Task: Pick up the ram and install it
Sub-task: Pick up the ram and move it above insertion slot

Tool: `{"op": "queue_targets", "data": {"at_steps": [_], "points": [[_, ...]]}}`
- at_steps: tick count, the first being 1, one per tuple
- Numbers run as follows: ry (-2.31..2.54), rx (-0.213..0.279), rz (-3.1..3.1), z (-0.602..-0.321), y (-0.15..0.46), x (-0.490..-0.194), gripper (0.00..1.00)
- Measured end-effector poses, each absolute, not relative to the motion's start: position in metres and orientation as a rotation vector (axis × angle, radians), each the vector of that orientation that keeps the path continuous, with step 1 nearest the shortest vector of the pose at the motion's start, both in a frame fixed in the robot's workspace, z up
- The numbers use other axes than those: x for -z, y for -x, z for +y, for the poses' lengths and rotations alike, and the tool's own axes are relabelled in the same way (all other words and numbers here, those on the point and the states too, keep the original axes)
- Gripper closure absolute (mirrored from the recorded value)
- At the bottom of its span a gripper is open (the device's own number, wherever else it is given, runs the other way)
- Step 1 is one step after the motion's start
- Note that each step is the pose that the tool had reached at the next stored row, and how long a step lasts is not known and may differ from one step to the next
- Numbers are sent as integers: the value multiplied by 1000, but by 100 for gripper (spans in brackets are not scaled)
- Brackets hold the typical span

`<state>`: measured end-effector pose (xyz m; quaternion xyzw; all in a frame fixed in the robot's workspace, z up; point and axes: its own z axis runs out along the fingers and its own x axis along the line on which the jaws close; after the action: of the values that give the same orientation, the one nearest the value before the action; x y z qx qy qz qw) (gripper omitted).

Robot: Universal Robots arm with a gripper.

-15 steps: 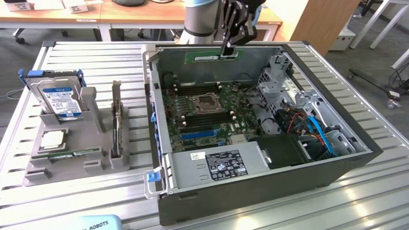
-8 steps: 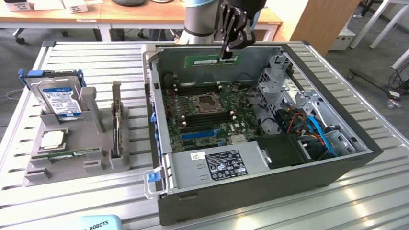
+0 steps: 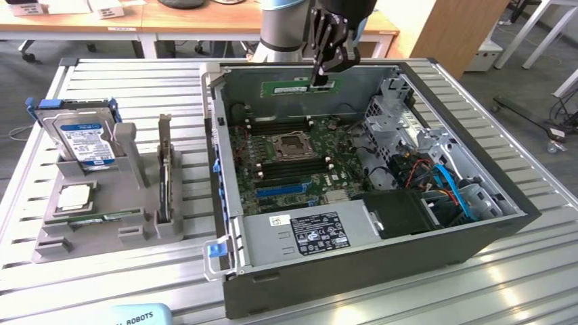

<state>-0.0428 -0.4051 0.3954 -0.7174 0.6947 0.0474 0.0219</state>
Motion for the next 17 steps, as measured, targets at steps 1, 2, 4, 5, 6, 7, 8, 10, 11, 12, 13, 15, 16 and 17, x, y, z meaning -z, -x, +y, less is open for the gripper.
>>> {"op": "queue_targets", "data": {"at_steps": [1,2,4,5,6,7,8,10,11,12,13,15,16,17], "points": [[2222,-147,2153,-405,43,-395,88],[2222,-147,2153,-405,43,-395,88],[2220,-147,2156,-405,43,-394,88],[2218,-146,2157,-405,43,-393,88],[2217,-146,2159,-405,43,-393,88],[2215,-146,2161,-405,43,-393,88],[2214,-146,2162,-405,43,-392,88],[2213,-145,2164,-405,43,-392,88],[2213,-145,2164,-405,43,-392,88],[2213,-145,2164,-405,43,-392,88],[2212,-146,2164,-405,43,-391,88],[2213,-145,2164,-405,41,-391,88],[2213,-146,2164,-405,41,-390,88],[2213,-146,2163,-405,40,-390,88]]}}
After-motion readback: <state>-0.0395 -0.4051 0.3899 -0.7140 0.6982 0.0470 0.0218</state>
